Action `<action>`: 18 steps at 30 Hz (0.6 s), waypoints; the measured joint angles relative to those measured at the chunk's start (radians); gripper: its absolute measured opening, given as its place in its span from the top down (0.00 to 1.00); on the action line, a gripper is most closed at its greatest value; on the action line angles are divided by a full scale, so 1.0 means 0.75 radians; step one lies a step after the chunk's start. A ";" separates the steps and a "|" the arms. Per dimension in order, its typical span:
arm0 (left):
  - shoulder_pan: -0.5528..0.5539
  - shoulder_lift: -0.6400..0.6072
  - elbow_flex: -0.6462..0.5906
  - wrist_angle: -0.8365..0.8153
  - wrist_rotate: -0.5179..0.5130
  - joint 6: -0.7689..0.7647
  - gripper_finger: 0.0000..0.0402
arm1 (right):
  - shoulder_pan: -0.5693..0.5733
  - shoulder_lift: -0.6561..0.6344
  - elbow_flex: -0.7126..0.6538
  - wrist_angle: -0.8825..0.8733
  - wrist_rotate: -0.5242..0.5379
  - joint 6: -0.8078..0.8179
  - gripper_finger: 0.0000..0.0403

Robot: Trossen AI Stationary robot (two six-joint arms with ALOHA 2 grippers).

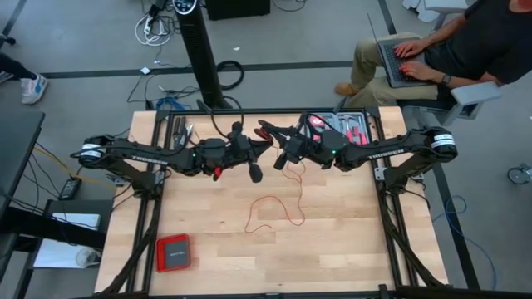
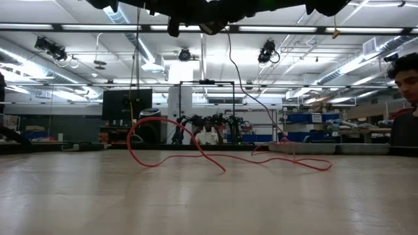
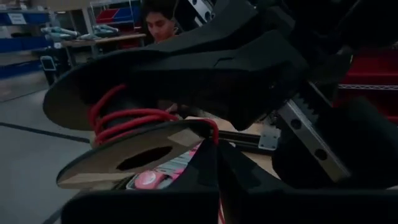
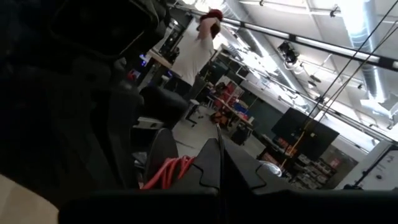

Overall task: Coil cords
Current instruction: Coil the red cable wire onto the black spool

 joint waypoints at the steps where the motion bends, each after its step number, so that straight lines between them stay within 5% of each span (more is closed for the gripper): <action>1: 0.000 0.000 0.000 0.000 0.000 0.008 1.00 | 0.000 0.001 0.000 0.000 0.000 0.009 1.00; 10: 0.013 0.000 -0.001 0.026 0.208 0.159 1.00 | -0.011 0.002 -0.001 0.030 -0.051 0.052 1.00; 18: 0.009 0.003 -0.004 -0.027 0.141 0.160 0.92 | 0.000 0.001 0.000 0.068 -0.059 0.049 1.00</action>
